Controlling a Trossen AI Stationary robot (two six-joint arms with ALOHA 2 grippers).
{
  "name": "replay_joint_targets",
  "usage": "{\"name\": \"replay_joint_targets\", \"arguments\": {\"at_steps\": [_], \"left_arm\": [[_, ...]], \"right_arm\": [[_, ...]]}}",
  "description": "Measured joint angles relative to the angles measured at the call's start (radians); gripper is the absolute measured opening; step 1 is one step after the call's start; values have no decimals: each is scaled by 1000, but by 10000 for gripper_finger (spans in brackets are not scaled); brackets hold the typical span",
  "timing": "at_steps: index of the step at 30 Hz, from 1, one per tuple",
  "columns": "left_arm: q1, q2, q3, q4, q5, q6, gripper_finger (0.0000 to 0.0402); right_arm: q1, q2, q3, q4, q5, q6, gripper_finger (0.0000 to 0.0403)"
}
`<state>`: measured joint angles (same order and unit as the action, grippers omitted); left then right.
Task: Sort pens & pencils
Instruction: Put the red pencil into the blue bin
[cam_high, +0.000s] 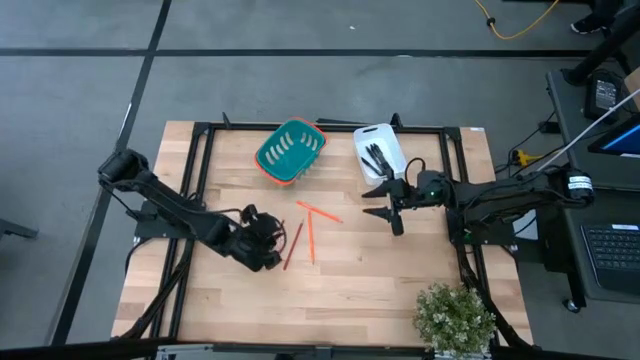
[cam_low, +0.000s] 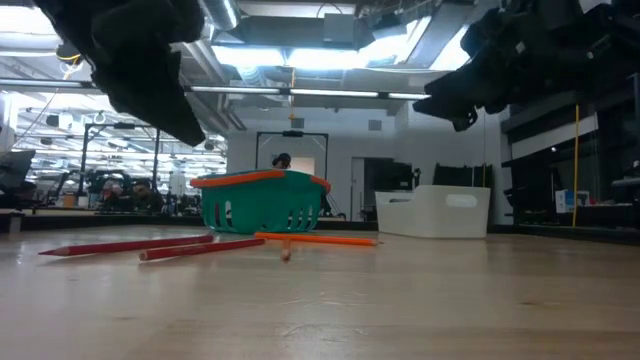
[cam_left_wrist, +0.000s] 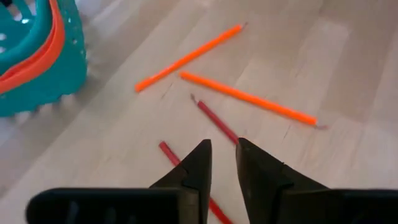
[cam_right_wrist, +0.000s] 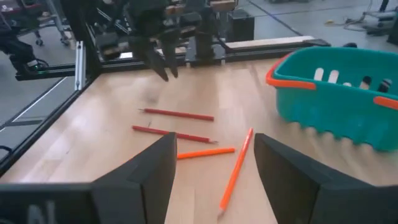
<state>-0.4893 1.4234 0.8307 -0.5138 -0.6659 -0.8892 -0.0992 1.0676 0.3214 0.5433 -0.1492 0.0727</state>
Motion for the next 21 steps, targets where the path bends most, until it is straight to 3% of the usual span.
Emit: {"name": "replay_joint_targets", "arguments": {"at_steps": [4,10,21], "left_arm": [[18,55,54,-99,84,-101,52],[37,97,56,-149,239,-266,46],[57,109,56,-156,341,-355,55]], "right_arm": [[43,0,0,10,71,-2,216],[74,0,0,15,77,-27,216],[74,0,0,15,79,-54,216]]}}
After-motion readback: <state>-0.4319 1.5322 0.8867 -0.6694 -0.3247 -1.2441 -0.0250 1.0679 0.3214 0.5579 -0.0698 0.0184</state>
